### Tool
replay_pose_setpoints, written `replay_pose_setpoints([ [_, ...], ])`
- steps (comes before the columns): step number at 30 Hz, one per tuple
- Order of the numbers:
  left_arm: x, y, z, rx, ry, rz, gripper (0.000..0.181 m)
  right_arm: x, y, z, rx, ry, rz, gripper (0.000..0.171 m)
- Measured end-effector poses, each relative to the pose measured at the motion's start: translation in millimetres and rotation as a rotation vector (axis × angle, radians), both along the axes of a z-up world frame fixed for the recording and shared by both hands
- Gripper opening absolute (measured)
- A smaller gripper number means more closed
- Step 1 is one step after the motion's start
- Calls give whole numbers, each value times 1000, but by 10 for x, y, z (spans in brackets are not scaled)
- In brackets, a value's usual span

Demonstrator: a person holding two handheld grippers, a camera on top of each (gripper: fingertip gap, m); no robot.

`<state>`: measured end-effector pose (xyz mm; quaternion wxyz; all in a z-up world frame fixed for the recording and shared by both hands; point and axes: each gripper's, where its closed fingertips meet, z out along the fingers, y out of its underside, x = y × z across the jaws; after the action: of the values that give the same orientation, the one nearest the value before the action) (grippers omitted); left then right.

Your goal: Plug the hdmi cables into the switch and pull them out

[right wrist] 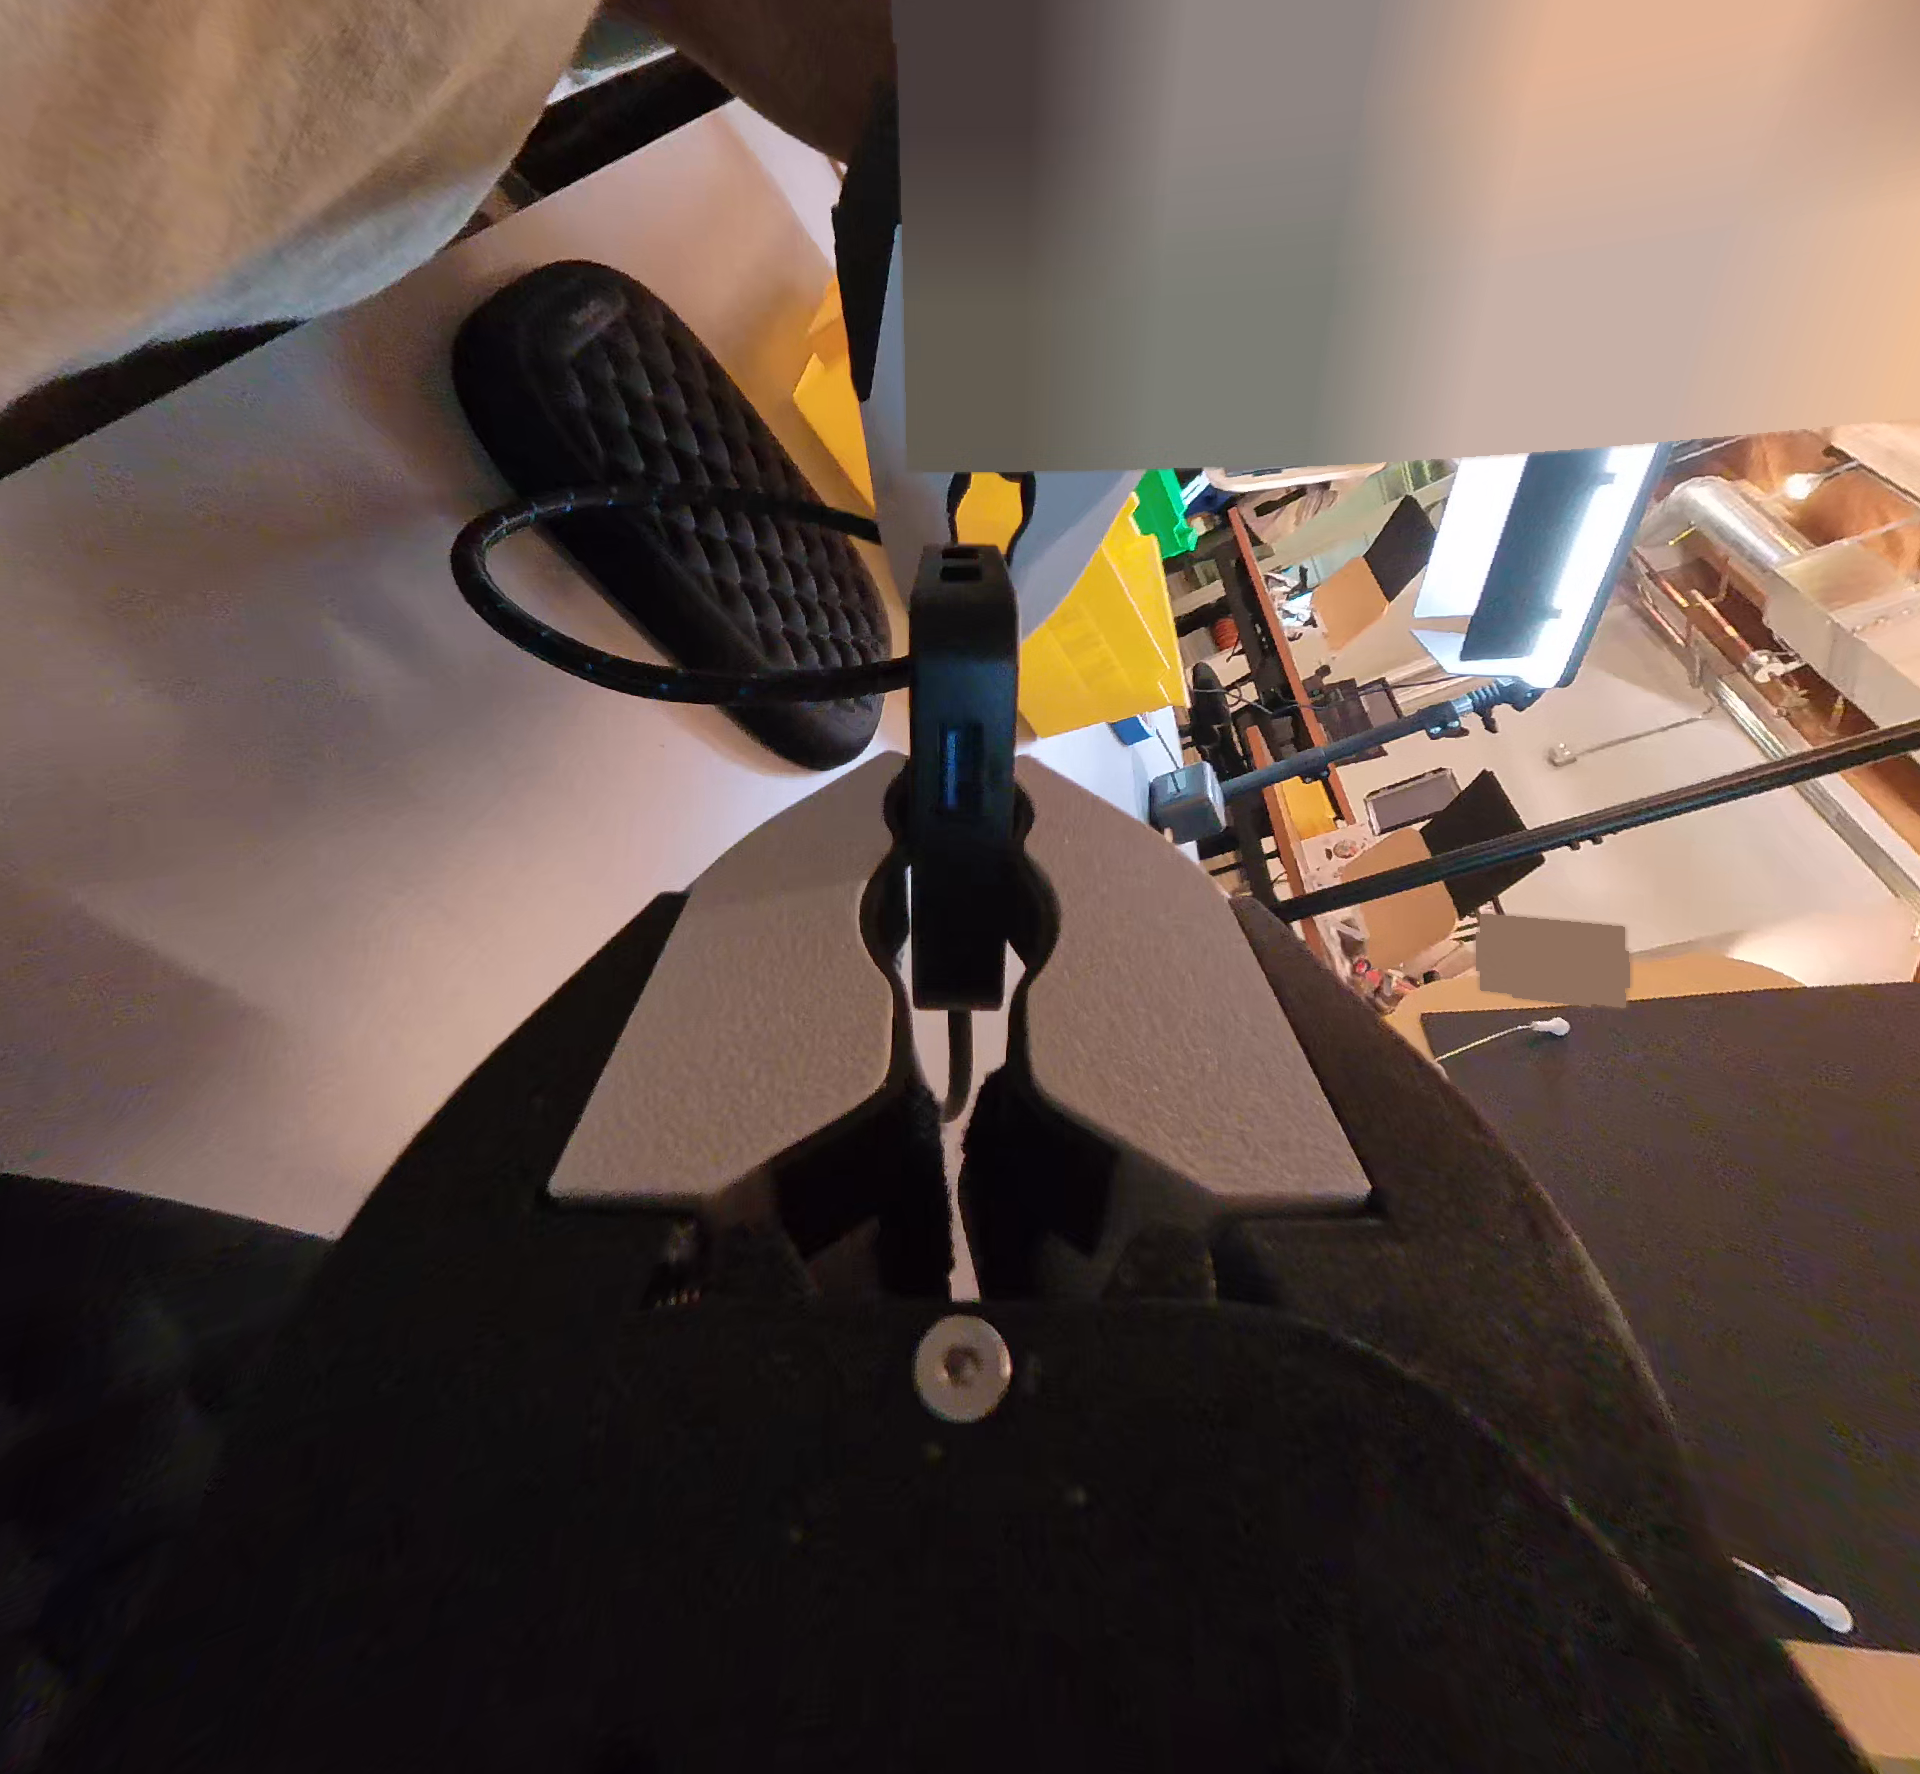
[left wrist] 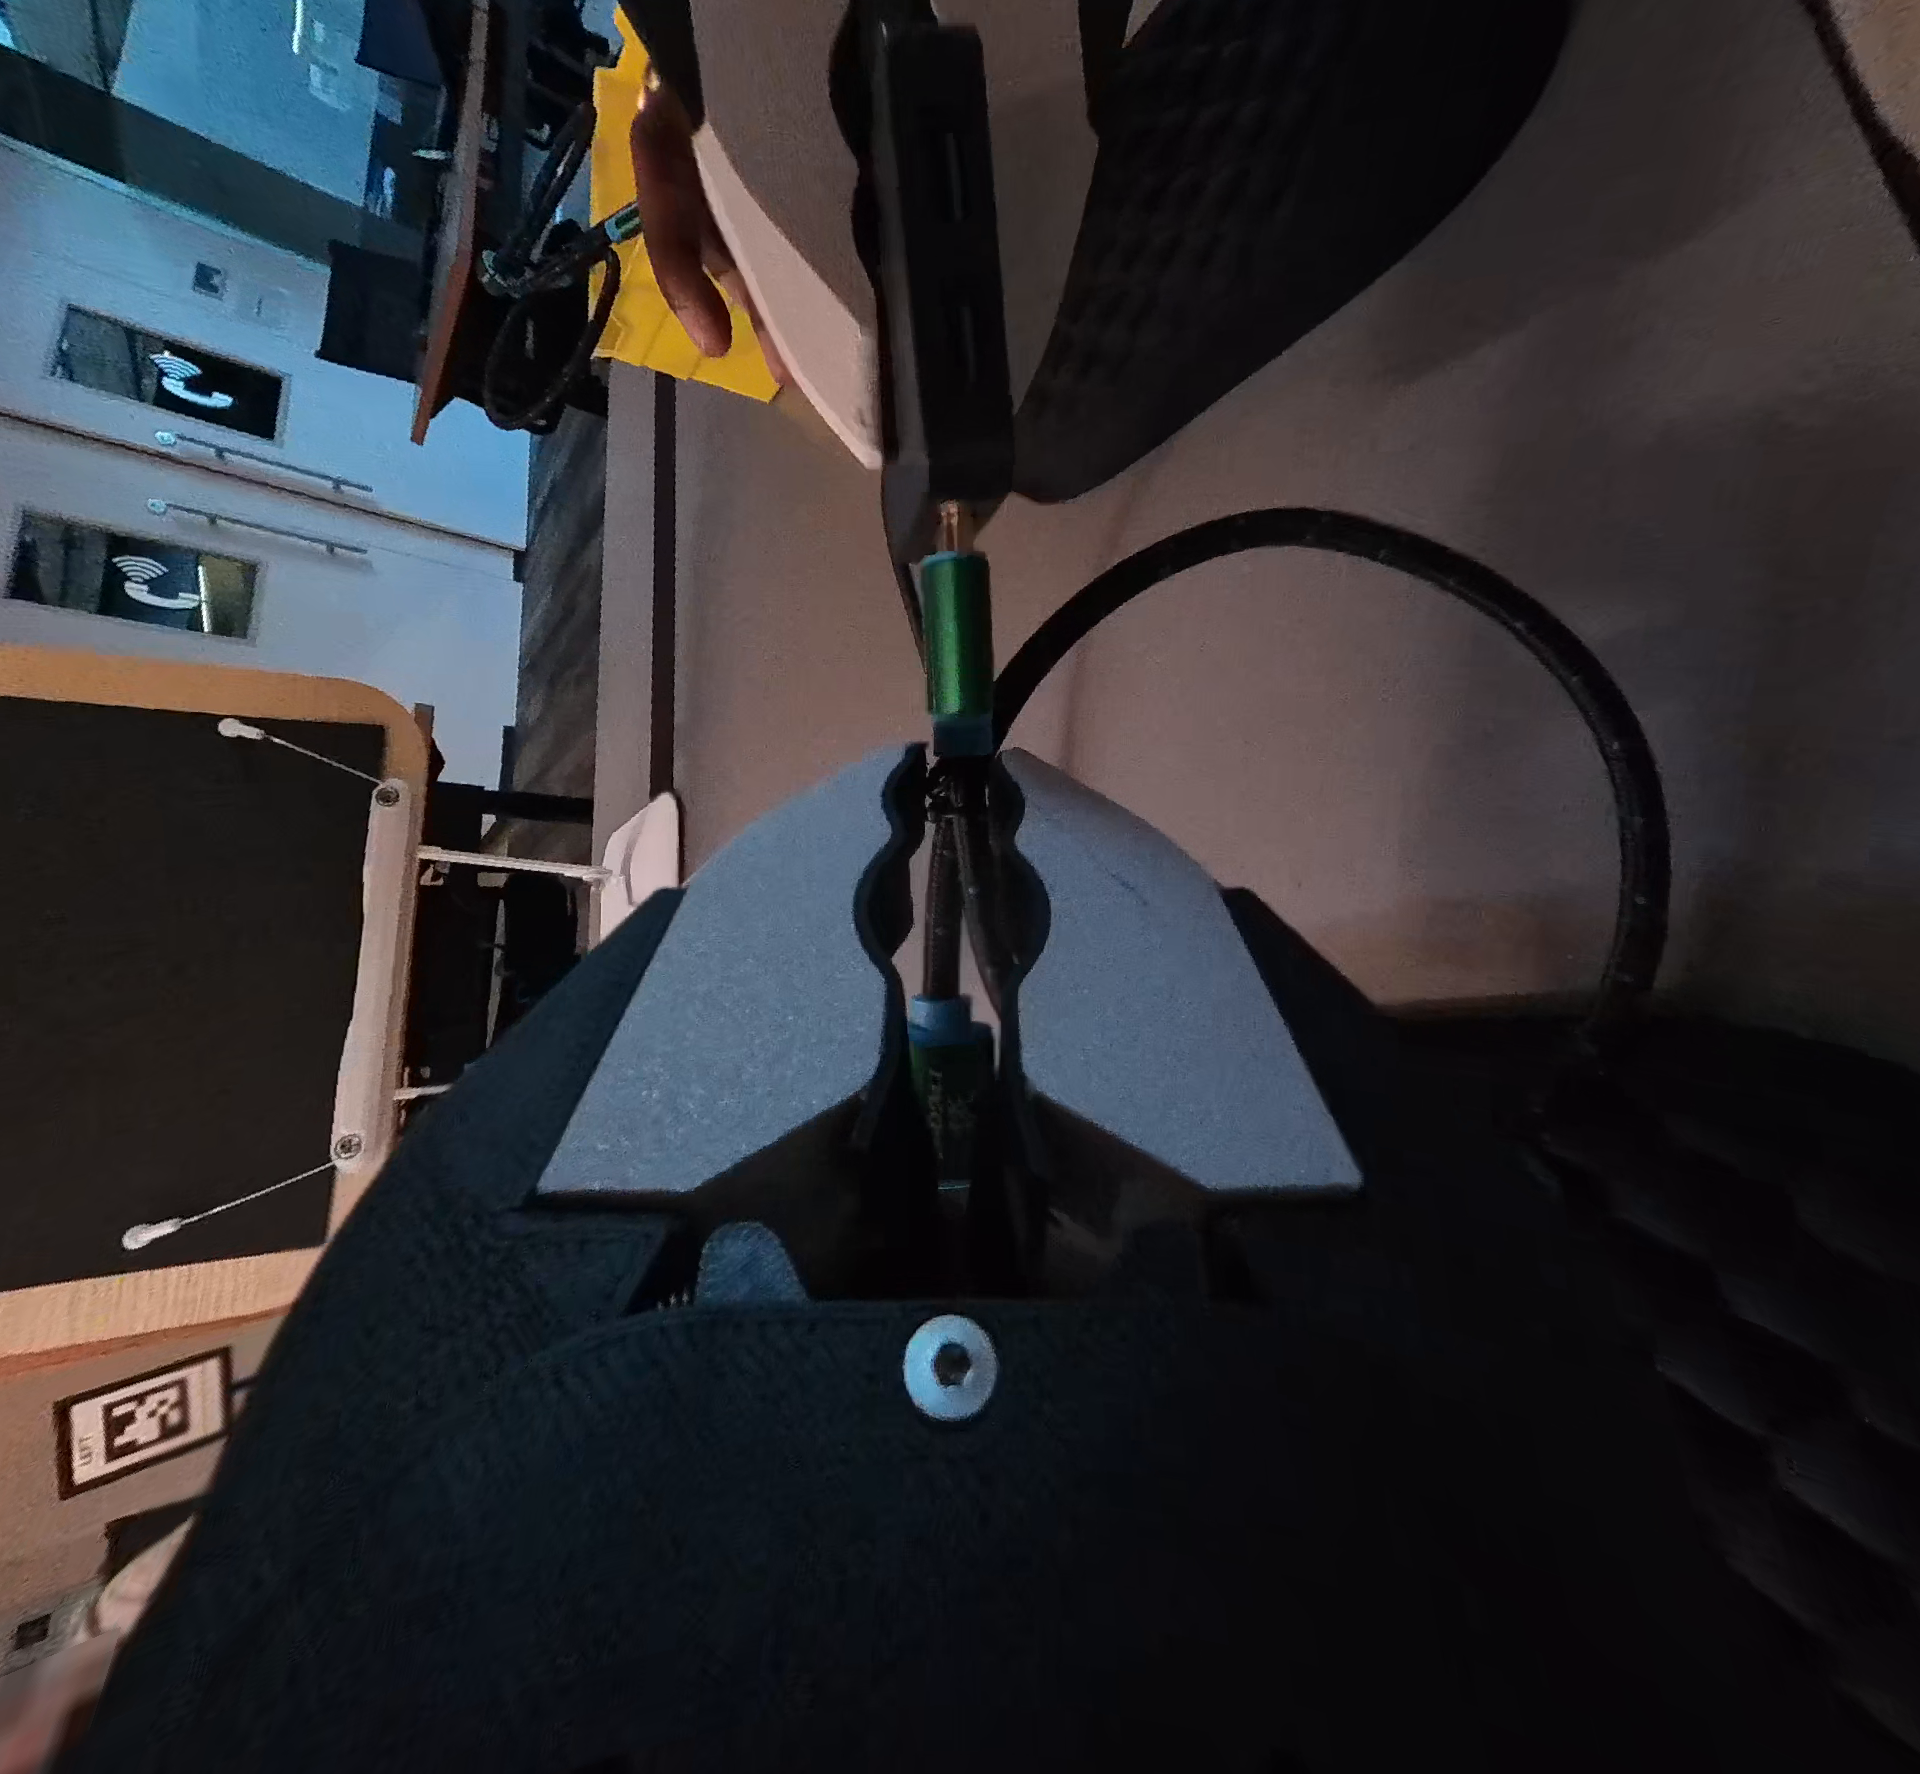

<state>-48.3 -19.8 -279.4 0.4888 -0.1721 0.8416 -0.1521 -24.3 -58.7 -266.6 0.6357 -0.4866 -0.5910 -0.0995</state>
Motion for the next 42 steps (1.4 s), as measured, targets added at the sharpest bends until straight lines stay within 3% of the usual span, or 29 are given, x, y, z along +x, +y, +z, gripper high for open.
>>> replay_pose_setpoints([
  [4,32,0,-76,-33,-3,21,10,60,54,-116,-49,-39,-44,14],
  [7,46,-43,-199,-91,56,73,9,187,163,-322,-125,-149,-176,14],
  [11,93,-2,-372,-39,127,216,9,319,301,-571,-206,-288,-339,14],
  [16,123,107,-492,-144,174,381,9,374,385,-669,-295,-325,-472,14],
  [21,155,163,-553,-133,206,468,9,434,431,-718,-333,-386,-577,13],
  [24,145,140,-535,-164,229,422,10,451,436,-686,-296,-474,-578,14],
  [31,243,17,-474,-472,185,285,14,390,475,-640,-233,-499,-516,14],
  [37,237,38,-570,-287,166,280,13,384,485,-718,-220,-620,-499,14],
  [42,270,30,-570,-369,154,243,13,384,512,-750,-224,-584,-486,14],
])
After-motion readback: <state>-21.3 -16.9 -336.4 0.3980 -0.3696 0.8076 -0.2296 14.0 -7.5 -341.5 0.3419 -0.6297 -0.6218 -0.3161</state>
